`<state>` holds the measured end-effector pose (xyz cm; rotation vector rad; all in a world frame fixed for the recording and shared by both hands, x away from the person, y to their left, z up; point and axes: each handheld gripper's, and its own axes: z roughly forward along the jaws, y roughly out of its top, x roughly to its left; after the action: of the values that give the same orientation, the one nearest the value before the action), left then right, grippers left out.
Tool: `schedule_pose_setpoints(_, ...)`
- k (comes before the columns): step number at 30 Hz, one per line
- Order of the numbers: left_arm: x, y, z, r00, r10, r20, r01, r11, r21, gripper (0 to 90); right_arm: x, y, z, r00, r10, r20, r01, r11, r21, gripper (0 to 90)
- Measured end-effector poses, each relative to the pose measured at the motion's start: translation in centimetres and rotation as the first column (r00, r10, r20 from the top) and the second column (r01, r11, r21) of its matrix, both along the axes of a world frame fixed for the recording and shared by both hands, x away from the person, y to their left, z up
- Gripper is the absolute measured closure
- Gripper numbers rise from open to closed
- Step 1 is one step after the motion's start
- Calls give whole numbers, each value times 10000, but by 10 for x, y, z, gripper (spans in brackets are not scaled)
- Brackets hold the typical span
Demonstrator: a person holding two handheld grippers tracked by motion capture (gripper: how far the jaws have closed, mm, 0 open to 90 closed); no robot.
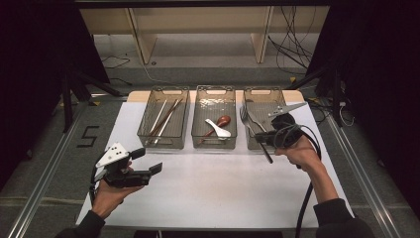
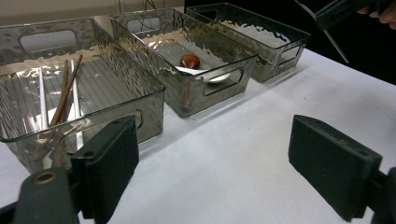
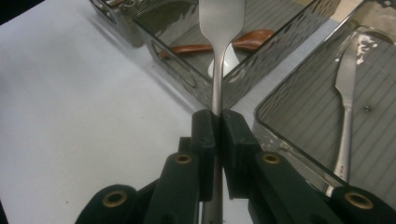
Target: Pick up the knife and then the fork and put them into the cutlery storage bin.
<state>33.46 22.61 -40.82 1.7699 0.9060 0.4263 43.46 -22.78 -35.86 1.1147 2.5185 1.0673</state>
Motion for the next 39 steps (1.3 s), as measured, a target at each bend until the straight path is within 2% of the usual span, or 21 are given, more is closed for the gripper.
schedule_pose_setpoints(8, 0, 0, 0, 10000, 27, -1, -27, 10000, -29, 158, 8, -12, 4, 9986, -504, 129, 503, 9986, 141, 849)
schedule_pose_setpoints(15, 0, 0, 0, 10000, 19, 0, -19, 10000, 9, 158, 25, -26, 12, 9930, -1159, 217, 1153, 9929, 299, 848)
schedule_pose_setpoints(26, 0, 0, 0, 10000, 18, -3, -18, 10000, 13, 158, 52, -37, 23, 9770, -2097, 374, 2085, 9774, 339, 848)
schedule_pose_setpoints(33, 1, 1, 0, 10000, 45, -10, -45, 10000, -12, 158, 70, -36, 20, 9661, -2563, 302, 2559, 9665, 174, 848)
schedule_pose_setpoints(39, 1, 1, 0, 10000, 60, -3, -60, 10000, -48, 158, 81, -38, 16, 9532, -3015, 215, 3011, 9534, 196, 847)
